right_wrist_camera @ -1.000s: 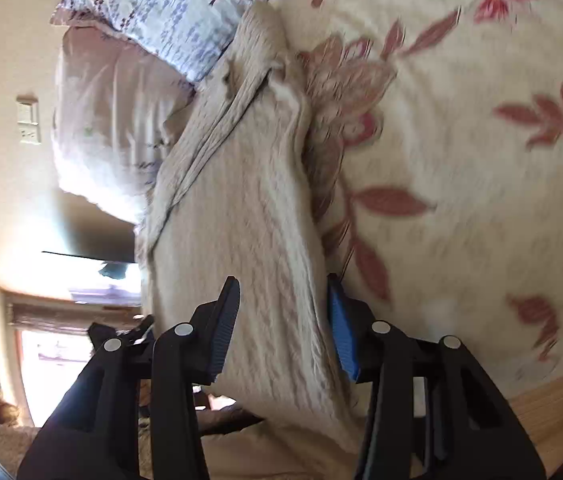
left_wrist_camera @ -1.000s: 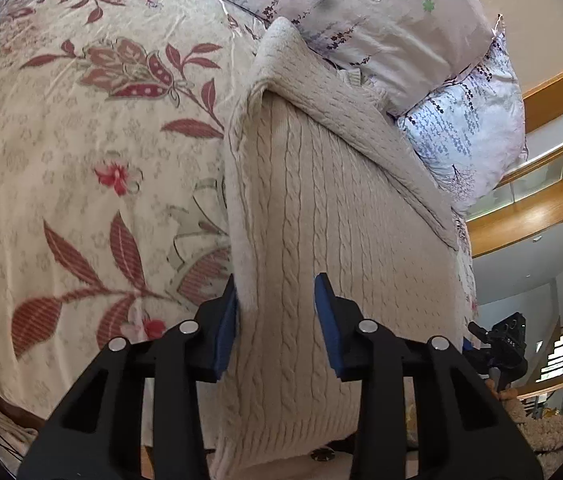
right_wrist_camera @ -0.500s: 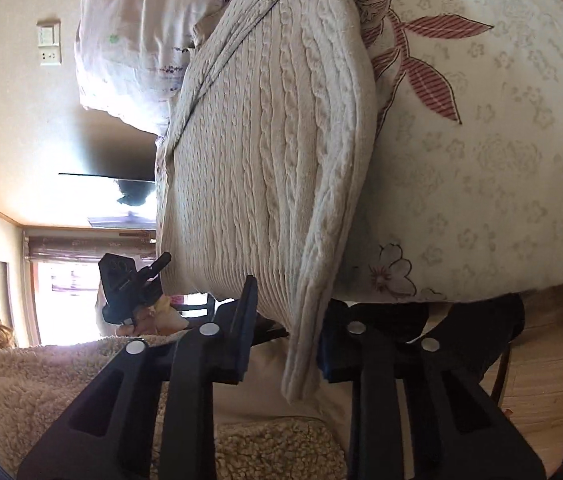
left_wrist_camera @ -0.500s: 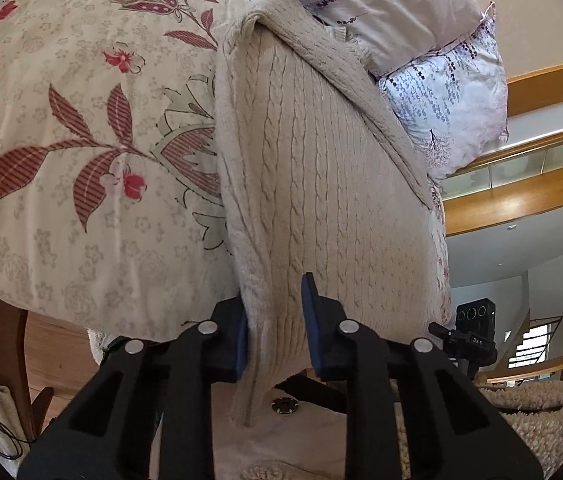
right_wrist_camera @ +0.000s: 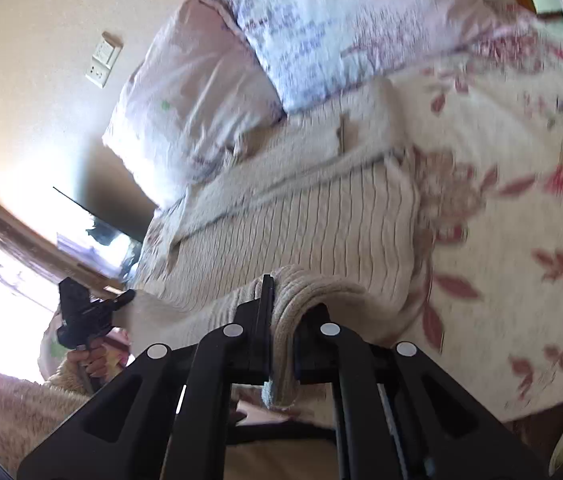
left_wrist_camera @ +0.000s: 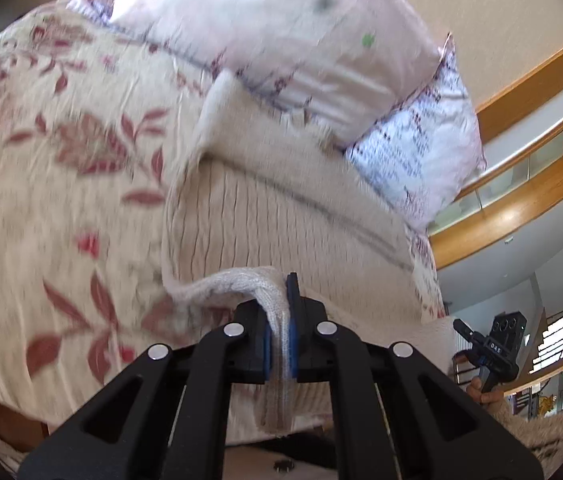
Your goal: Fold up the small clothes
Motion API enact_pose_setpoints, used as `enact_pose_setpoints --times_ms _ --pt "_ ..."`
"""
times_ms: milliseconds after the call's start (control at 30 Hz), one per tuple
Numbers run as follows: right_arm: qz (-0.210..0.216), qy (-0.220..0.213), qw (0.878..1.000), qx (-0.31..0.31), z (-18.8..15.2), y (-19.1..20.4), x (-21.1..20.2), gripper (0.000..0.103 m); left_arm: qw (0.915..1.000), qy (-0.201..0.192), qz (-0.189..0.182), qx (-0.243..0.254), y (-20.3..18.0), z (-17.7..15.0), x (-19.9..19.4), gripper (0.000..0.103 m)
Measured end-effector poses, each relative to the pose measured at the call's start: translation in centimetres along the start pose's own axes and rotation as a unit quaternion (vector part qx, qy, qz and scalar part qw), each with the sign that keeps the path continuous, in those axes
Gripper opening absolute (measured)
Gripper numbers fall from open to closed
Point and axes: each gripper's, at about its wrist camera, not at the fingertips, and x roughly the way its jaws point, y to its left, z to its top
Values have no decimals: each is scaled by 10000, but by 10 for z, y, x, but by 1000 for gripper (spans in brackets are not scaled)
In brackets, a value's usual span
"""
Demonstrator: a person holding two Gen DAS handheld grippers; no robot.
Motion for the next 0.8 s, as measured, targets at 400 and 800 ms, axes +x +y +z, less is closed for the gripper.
enact_pose_setpoints --times_ms 400,800 --pt "-608 -953 9920 -566 68 25 8 8 9973 -699 190 132 -32 96 31 6" --pt "-879 -886 9922 4 126 -10 81 8 9959 -436 710 -360 -9 150 119 6"
